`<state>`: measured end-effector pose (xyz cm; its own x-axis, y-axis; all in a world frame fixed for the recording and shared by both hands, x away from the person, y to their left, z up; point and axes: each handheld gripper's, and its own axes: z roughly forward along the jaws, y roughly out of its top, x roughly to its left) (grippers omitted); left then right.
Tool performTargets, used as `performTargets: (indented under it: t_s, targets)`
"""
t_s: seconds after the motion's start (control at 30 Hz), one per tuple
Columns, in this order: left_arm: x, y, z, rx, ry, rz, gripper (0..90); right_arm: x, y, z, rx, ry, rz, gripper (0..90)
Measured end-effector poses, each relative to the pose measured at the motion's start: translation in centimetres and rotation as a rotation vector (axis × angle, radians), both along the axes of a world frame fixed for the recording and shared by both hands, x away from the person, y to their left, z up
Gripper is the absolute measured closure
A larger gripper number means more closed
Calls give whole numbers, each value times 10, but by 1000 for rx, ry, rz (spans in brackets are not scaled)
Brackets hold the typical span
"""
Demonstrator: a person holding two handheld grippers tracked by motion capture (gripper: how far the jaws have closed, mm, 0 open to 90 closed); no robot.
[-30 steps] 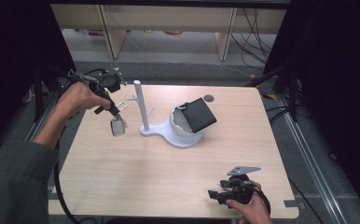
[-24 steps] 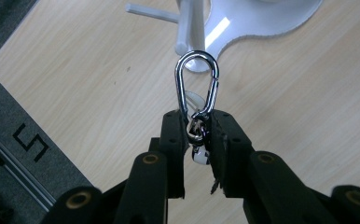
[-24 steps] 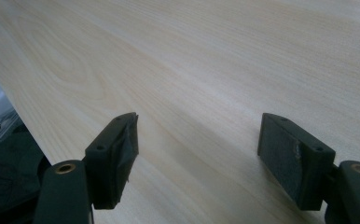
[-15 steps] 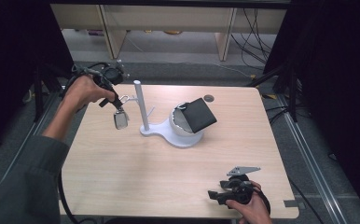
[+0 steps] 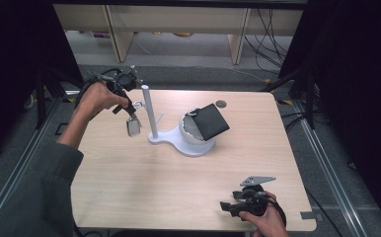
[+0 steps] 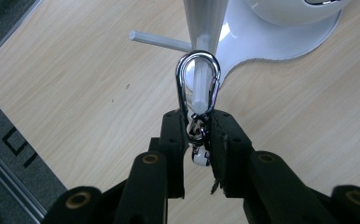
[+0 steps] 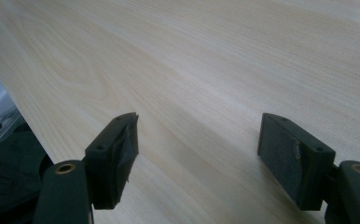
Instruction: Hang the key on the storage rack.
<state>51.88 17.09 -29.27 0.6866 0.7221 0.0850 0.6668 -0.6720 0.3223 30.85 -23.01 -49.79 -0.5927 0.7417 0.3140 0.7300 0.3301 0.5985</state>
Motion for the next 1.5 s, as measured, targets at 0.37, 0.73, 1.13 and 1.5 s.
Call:
performTargets:
  t_s: [0.37,0.73,1.13,1.5]
  targets:
    - [5,-5,-9,-18,-23,7,753,0,0,1,-13,13,12,297]
    - [3,3,-13,-20,-52,10,629,0,0,-1,-2,-6,8,297]
    - [-16,12,-10,-50,-35,8,509,1,-1,-1,5,7,-2,298]
    - [-40,23,-17,-68,-36,-2,387,1,-3,2,1,22,-9,297]
